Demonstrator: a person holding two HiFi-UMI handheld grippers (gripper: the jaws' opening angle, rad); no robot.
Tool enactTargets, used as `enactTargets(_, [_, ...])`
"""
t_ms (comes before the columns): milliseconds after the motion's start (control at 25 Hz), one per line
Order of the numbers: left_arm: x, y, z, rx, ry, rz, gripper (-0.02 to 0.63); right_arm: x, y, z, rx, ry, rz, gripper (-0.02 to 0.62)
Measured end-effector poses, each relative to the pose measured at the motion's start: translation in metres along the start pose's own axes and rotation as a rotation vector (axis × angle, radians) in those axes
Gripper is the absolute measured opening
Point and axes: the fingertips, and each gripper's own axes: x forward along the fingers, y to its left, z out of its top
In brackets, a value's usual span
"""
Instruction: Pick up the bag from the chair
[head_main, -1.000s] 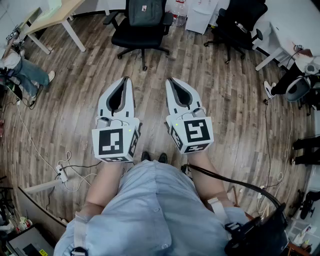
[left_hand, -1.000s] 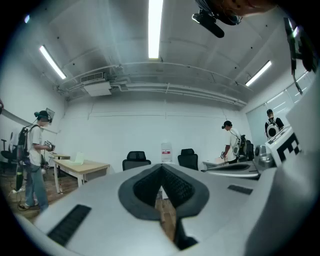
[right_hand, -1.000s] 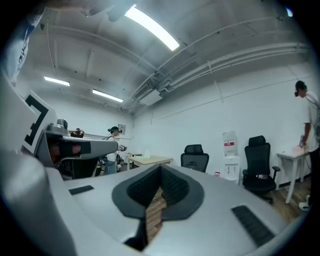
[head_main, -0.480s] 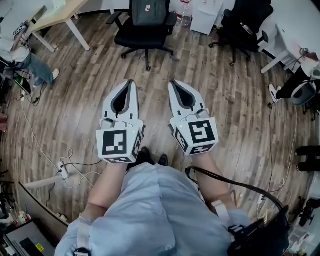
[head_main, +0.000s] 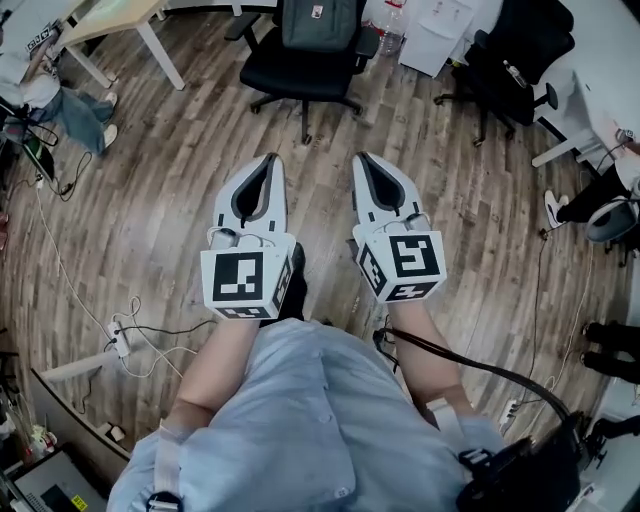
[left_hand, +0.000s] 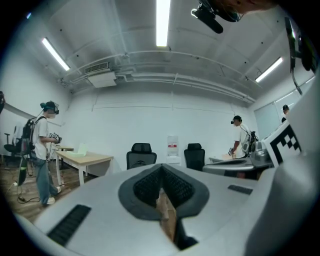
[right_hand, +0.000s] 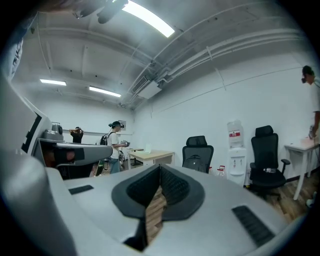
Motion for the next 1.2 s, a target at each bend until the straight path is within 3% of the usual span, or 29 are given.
enactTargets(360, [0.098, 0.085, 0.011, -0.050, -0.041, -0.027, 0.000, 0.127, -0.011, 0.030, -0.053, 0.006, -0.021, 0.002])
enactTargets(800, [0.174, 0.104, 0.005, -0.062, -0.009, -0.104, 0.000, 0.184, -0.052, 0.044, -0.034, -0.007, -0.095, 0.002])
enactTargets(1200, [0.275, 0.111, -0.015, -0.024, 0.048, -0.122, 0.000, 0.254, -0.124, 0.037, 0.005, -0.018, -0.119, 0.002])
